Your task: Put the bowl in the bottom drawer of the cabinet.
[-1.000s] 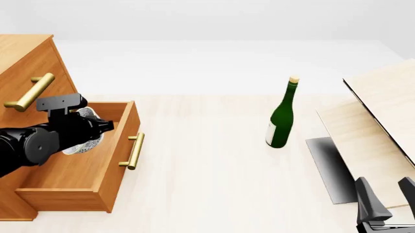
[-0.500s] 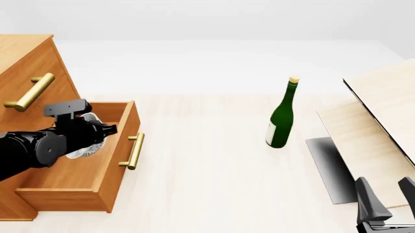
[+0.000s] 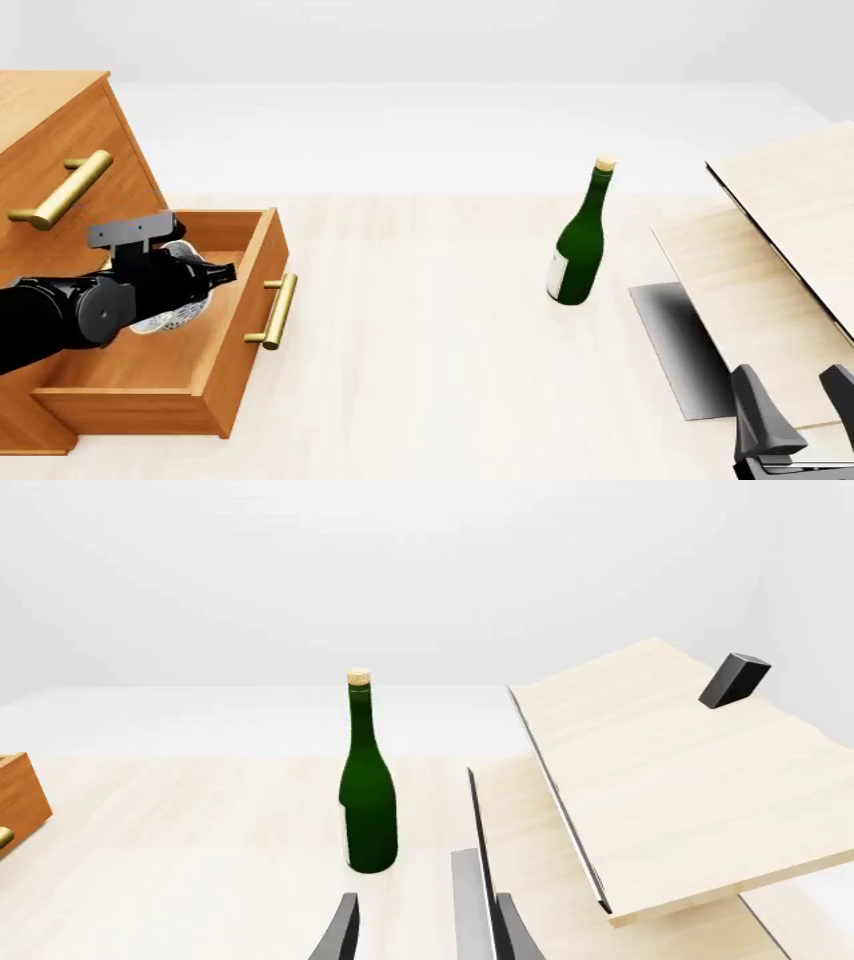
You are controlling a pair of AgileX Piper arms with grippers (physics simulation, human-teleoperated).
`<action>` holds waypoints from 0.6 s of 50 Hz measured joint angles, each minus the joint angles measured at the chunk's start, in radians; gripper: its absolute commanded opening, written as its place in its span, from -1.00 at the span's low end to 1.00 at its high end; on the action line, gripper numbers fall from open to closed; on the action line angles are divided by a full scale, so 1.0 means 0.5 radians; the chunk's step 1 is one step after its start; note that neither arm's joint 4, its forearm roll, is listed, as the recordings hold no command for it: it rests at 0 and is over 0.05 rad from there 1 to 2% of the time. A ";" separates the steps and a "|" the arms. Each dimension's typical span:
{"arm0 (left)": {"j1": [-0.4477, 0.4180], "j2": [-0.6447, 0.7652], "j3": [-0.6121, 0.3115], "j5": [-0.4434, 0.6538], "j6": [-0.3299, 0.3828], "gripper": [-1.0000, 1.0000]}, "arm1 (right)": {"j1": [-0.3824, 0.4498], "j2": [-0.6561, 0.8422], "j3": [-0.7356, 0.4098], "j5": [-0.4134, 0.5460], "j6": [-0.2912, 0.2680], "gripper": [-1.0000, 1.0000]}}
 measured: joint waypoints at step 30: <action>0.102 0.075 0.041 -0.072 0.086 -1.00 | 0.000 0.000 0.000 0.000 0.000 1.00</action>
